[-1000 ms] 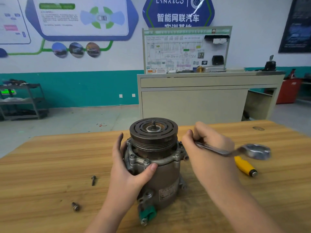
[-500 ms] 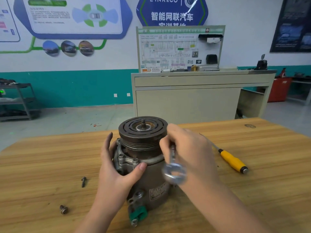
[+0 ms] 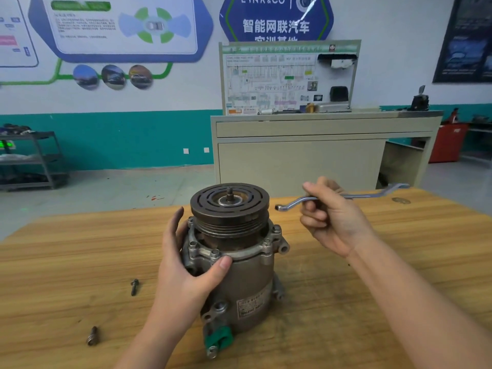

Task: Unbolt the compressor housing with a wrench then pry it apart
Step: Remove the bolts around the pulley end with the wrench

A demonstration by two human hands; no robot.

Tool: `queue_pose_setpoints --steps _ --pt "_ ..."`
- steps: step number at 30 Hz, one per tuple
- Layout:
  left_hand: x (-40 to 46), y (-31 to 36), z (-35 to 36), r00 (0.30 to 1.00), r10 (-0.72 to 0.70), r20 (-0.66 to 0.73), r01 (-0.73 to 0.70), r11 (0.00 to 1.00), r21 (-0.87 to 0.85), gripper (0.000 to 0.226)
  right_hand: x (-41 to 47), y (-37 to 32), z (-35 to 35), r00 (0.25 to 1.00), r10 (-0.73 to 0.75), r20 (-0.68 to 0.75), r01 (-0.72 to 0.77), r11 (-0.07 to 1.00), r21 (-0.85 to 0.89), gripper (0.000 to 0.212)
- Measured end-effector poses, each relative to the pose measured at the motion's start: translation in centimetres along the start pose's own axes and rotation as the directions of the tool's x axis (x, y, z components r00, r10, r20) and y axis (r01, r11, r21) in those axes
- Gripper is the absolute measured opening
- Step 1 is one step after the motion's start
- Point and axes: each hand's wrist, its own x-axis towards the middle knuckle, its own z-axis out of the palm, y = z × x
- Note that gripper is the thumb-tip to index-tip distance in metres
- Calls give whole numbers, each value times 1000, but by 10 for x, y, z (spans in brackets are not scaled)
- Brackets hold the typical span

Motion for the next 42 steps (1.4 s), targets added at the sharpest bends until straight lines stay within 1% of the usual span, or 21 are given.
queue_pose_setpoints --steps 2,4,6,9,12,14,16,19,21,24,27,30,32,34,36,37,38,39,40,41,42 --pt "0 0 1 1000 3 -7 -3 1000 -1 103 -9 1 3 990 -135 -28 133 988 -74 47" --pt "0 -1 1 1000 6 -15 -6 1000 -4 103 -21 5 6 973 -229 -41 214 949 -232 51" --pt "0 -2 1 1000 6 -18 -6 1000 -5 104 -32 7 12 950 -308 -42 265 873 -410 52" --pt "0 -3 1 1000 -1 -14 1 1000 -3 104 -41 6 21 901 -433 8 338 693 -637 42" --pt "1 -4 0 1000 11 -9 -11 1000 -4 105 -47 11 30 848 -526 65 362 485 -796 33" --pt "0 -3 0 1000 18 -4 -18 1000 -9 105 -50 16 38 826 -553 107 367 385 -847 30" --pt "0 -3 0 1000 18 1 -18 1000 -8 107 -52 20 45 791 -584 182 403 274 -873 33" --pt "0 -2 0 1000 12 3 -12 1000 0 107 -56 23 55 718 -605 344 487 84 -869 48" --pt "1 -1 0 1000 14 2 -14 1000 7 107 -59 24 58 691 -594 413 507 -10 -862 52" --pt "0 0 0 1000 12 1 -12 1000 4 104 -61 26 58 706 -570 421 450 -97 -888 55" --pt "0 2 1 1000 14 2 -14 1000 3 101 -60 29 57 725 -539 429 438 -120 -891 61" --pt "0 3 1 1000 13 2 -13 1000 0 101 -56 27 58 720 -541 436 463 -95 -881 61" --pt "0 3 1 1000 10 -2 -10 1000 -9 101 -53 25 55 714 -564 415 496 -11 -868 53" --pt "-1 3 2 1000 9 -6 -9 1000 -18 98 -52 26 44 741 -595 312 504 184 -844 40" --pt "-1 2 2 1000 12 -6 -13 1000 -27 97 -51 29 29 757 -632 164 497 395 -772 38" --pt "0 1 2 1000 15 -3 -15 999 -33 96 -47 29 22 782 -616 89 483 509 -713 39" --pt "0 0 2 1000 17 -1 -17 999 -41 96 -42 27 16 832 -555 23 445 642 -625 42" --pt "1 0 1 1000 18 1 -18 999 -46 96 -36 23 11 893 -450 -19 379 775 -506 46" --pt "1 0 1 1000 21 3 -21 999 -45 96 -29 18 7 949 -312 -32 279 885 -374 44" --pt "1 0 1 1000 23 5 -22 999 -41 95 -22 14 3 987 -160 -27 148 958 -245 37" --pt "1 0 1 1000 21 5 -21 999 -36 95 -16 11 2 1000 4 -21 -6 992 -127 29"
